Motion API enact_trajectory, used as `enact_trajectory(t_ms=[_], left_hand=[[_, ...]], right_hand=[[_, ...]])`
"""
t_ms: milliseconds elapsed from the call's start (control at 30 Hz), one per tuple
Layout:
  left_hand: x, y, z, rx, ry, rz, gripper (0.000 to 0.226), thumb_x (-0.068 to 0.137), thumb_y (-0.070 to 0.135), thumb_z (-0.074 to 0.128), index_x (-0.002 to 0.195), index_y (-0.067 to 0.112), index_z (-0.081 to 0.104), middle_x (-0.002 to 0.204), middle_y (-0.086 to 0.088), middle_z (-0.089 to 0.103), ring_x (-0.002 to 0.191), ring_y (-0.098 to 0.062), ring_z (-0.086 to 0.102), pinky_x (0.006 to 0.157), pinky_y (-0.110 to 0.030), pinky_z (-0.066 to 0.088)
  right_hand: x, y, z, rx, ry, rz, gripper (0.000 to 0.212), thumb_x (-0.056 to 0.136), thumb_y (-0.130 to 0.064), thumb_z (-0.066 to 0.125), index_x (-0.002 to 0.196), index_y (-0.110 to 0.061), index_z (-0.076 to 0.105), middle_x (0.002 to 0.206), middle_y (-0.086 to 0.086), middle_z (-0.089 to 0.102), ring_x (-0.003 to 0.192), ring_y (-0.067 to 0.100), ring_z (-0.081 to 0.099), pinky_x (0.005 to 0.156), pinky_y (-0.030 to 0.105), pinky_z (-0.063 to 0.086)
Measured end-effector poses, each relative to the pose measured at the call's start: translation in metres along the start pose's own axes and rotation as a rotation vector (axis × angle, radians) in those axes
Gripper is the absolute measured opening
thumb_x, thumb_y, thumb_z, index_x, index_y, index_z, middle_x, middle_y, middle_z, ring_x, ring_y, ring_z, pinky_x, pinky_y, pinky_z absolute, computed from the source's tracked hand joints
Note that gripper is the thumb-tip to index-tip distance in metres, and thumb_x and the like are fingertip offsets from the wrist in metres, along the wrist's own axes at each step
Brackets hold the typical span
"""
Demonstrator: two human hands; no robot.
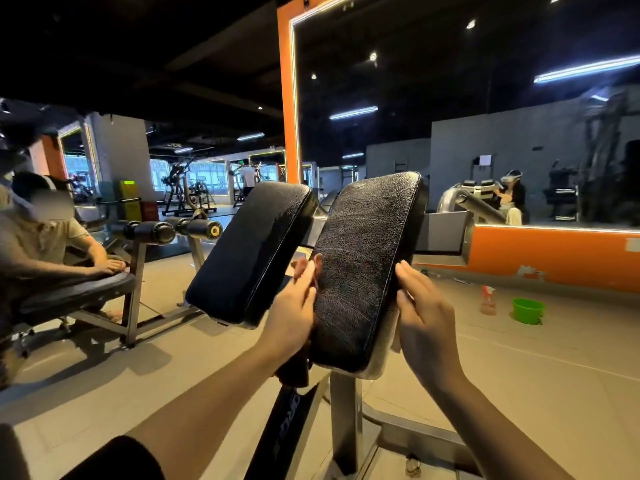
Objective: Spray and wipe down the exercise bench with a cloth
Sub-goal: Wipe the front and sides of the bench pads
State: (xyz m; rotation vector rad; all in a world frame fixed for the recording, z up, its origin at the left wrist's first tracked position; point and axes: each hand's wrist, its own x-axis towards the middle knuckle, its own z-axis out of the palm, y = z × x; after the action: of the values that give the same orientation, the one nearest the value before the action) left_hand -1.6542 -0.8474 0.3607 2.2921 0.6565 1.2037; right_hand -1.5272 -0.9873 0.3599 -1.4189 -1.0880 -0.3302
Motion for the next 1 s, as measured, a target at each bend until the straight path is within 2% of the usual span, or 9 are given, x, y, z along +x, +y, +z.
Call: enact_trajectory(t_ms=[100, 167, 300, 400, 500, 600, 667, 833, 1000], left_hand=[[-0.002, 0.042, 0.018, 0.089, -0.081, 0.328, 0.050, 0.102, 0.017, 0.040, 0.150, 0.023, 0.026, 0.158, 0.006, 0.022, 0.144, -0.005, 0.018, 0.115, -0.013, 0.011], [0.014, 0.052, 0.025, 0.107, -0.142, 0.404, 0.051, 0.102, 0.013, 0.040, 0.151, 0.018, 0.026, 0.158, 0.005, 0.020, 0.146, -0.006, 0.013, 0.115, -0.011, 0.007], [0.078, 0.038, 0.010, 0.172, -0.005, -0.001, 0.052, 0.102, 0.012, 0.041, 0.152, 0.016, 0.026, 0.157, -0.009, 0.028, 0.143, -0.025, 0.029, 0.113, -0.026, 0.019], [0.087, 0.069, 0.023, 0.160, -0.067, 0.181, 0.052, 0.103, 0.015, 0.040, 0.153, 0.021, 0.025, 0.160, 0.002, 0.021, 0.144, -0.015, 0.023, 0.114, -0.026, 0.018], [0.101, 0.085, 0.038, 0.107, -0.124, 0.375, 0.052, 0.102, 0.011, 0.041, 0.151, 0.020, 0.026, 0.159, 0.004, 0.021, 0.142, -0.008, 0.019, 0.115, -0.025, 0.013], [0.147, 0.073, 0.030, 0.156, -0.025, 0.104, 0.050, 0.103, 0.012, 0.039, 0.151, 0.015, 0.028, 0.158, -0.005, 0.025, 0.145, -0.022, 0.025, 0.115, -0.027, 0.016], [0.162, 0.073, 0.032, 0.217, 0.007, 0.034, 0.048, 0.103, 0.012, 0.039, 0.150, 0.015, 0.031, 0.158, -0.006, 0.026, 0.144, -0.024, 0.026, 0.115, -0.029, 0.017], [0.161, 0.093, 0.053, 0.090, -0.103, 0.503, 0.048, 0.099, 0.013, 0.044, 0.146, 0.020, 0.040, 0.153, -0.001, 0.037, 0.141, -0.019, 0.034, 0.118, -0.033, 0.024], [0.206, 0.075, 0.041, 0.222, 0.020, 0.127, 0.040, 0.101, 0.012, 0.042, 0.140, 0.020, 0.047, 0.145, -0.004, 0.047, 0.131, -0.024, 0.043, 0.112, -0.037, 0.032]], right_hand=[[0.007, -0.003, -0.003, -0.037, 0.069, -0.025, 0.040, 0.089, -0.017, 0.043, 0.120, -0.004, 0.067, 0.122, 0.008, 0.066, 0.113, 0.021, 0.060, 0.097, 0.029, 0.043], [0.017, -0.004, -0.009, -0.059, 0.084, -0.036, 0.039, 0.086, -0.021, 0.042, 0.106, -0.007, 0.072, 0.105, 0.009, 0.072, 0.096, 0.025, 0.065, 0.083, 0.036, 0.050], [0.050, 0.000, -0.025, -0.165, -0.007, -0.046, 0.027, 0.089, -0.018, 0.048, 0.096, -0.009, 0.073, 0.098, 0.007, 0.071, 0.088, 0.021, 0.062, 0.075, 0.032, 0.045], [0.085, 0.006, -0.030, -0.239, -0.031, -0.080, 0.021, 0.092, -0.007, 0.054, 0.110, -0.005, 0.066, 0.110, 0.011, 0.065, 0.098, 0.024, 0.059, 0.087, 0.036, 0.046], [0.120, 0.007, -0.028, -0.249, -0.049, -0.107, 0.015, 0.094, -0.008, 0.050, 0.107, -0.007, 0.058, 0.104, 0.011, 0.058, 0.093, 0.022, 0.052, 0.082, 0.034, 0.043], [0.150, 0.012, -0.026, -0.330, -0.048, -0.102, 0.003, 0.096, -0.011, 0.047, 0.097, -0.011, 0.050, 0.097, 0.008, 0.052, 0.087, 0.021, 0.045, 0.074, 0.031, 0.030], [0.164, 0.018, -0.025, -0.371, -0.034, -0.126, 0.005, 0.097, -0.013, 0.045, 0.096, -0.009, 0.049, 0.098, 0.011, 0.054, 0.087, 0.025, 0.048, 0.074, 0.034, 0.033], [0.169, 0.032, -0.022, -0.386, -0.005, -0.226, 0.028, 0.100, -0.021, 0.032, 0.094, -0.005, 0.055, 0.089, 0.010, 0.055, 0.081, 0.027, 0.053, 0.070, 0.034, 0.038], [0.169, 0.034, -0.021, -0.396, -0.017, -0.214, 0.019, 0.102, -0.017, 0.038, 0.093, -0.012, 0.055, 0.090, 0.005, 0.054, 0.076, 0.017, 0.043, 0.070, 0.027, 0.028]])
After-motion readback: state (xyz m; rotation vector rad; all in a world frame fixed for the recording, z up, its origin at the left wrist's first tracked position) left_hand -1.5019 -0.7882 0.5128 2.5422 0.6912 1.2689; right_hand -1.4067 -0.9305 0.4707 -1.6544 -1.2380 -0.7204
